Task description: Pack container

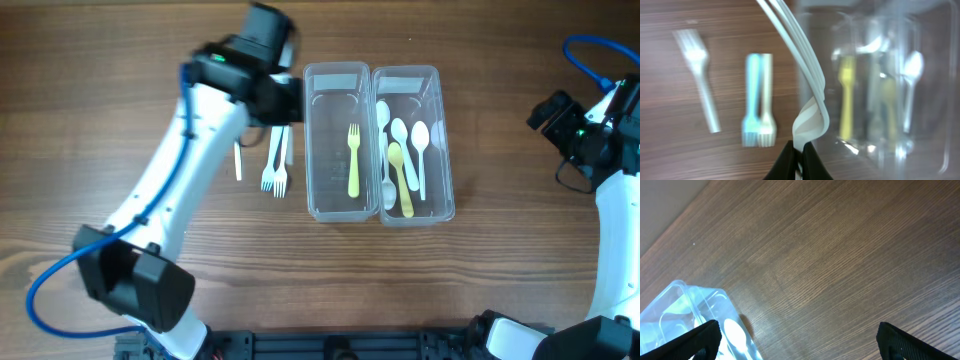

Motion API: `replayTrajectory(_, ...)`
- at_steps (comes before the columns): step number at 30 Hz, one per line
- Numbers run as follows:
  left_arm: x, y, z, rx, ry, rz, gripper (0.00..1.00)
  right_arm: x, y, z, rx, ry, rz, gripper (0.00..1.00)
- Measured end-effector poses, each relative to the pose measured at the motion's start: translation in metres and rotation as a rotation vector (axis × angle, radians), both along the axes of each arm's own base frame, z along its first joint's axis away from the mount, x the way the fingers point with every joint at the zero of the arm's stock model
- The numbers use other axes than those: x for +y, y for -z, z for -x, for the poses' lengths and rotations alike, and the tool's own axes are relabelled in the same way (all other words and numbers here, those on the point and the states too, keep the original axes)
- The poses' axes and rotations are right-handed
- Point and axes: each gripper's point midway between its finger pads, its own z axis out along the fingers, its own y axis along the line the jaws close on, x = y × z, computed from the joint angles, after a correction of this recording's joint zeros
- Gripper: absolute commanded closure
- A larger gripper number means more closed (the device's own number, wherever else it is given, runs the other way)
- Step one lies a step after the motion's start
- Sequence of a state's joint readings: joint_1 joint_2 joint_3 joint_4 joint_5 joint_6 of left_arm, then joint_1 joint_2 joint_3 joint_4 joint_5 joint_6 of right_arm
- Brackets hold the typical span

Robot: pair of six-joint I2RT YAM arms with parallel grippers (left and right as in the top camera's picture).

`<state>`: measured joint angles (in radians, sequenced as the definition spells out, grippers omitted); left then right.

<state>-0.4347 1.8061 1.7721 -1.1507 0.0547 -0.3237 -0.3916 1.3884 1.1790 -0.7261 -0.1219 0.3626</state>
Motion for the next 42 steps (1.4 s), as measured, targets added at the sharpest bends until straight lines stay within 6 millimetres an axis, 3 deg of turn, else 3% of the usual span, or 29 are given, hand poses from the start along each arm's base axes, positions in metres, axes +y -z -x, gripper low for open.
replayTrajectory(2, -0.036, 0.004, 0.005, -0.02, 0.038, 0.018, 0.96, 0.0, 0.0, 0.0, 0.0, 0.0, 0.0, 0.0)
replayTrajectory(5, -0.068, 0.016, 0.01, -0.021, 0.062, 0.028, 0.96, 0.0, 0.0, 0.0, 0.0, 0.0, 0.0, 0.0)
replayTrajectory(7, -0.078, 0.029, 0.012, 0.001, 0.061, 0.019, 0.96, 0.0, 0.0, 0.0, 0.0, 0.0, 0.0, 0.0)
replayTrajectory(10, -0.09, 0.076, 0.011, 0.08, 0.064, -0.031, 0.93, 0.0, 0.0, 0.0, 0.0, 0.0, 0.0, 0.0)
replayTrajectory(11, -0.091, 0.088, 0.01, 0.098, 0.063, -0.044, 0.8, 0.0, 0.0, 0.0, 0.0, 0.0, 0.0, 0.0)
replayTrajectory(12, -0.092, 0.107, 0.01, 0.131, 0.059, -0.065, 0.73, 0.0, 0.0, 0.0, 0.0, 0.0, 0.0, 0.0)
replayTrajectory(14, -0.092, 0.12, 0.01, 0.151, 0.052, -0.076, 0.62, 0.0, 0.0, 0.0, 0.0, 0.0, 0.0, 0.0)
replayTrajectory(20, -0.092, 0.113, 0.013, 0.159, 0.05, -0.067, 0.52, 0.0, 0.0, 0.0, 0.0, 0.0, 0.0, 0.0)
replayTrajectory(23, -0.091, 0.078, 0.012, 0.121, 0.058, -0.03, 0.47, 0.0, 0.0, 0.0, 0.0, 0.0, 0.0, 0.0)
replayTrajectory(26, -0.071, 0.036, 0.009, 0.052, 0.034, -0.021, 0.47, 0.0, 0.0, 0.0, 0.0, 0.0, 0.0, 0.0)
replayTrajectory(29, -0.018, 0.006, 0.001, 0.009, -0.053, -0.085, 0.51, 0.0, 0.0, 0.0, 0.0, 0.0, 0.0, 0.0)
replayTrajectory(31, 0.028, 0.006, -0.016, 0.006, -0.13, -0.139, 0.53, 0.0, 0.0, 0.0, 0.0, 0.0, 0.0, 0.0)
replayTrajectory(33, 0.067, 0.02, -0.03, 0.038, -0.202, -0.174, 0.55, 0.0, 0.0, 0.0, 0.0, 0.0, 0.0, 0.0)
replayTrajectory(36, 0.108, 0.054, -0.044, 0.117, -0.27, -0.194, 0.61, 0.0, 0.0, 0.0, 0.0, 0.0, 0.0, 0.0)
replayTrajectory(39, 0.129, 0.097, -0.053, 0.207, -0.274, -0.182, 0.64, 0.0, 0.0, 0.0, 0.0, 0.0, 0.0, 0.0)
replayTrajectory(42, 0.134, 0.131, -0.052, 0.282, -0.252, -0.186, 0.63, 0.0, 0.0, 0.0, 0.0, 0.0, 0.0, 0.0)
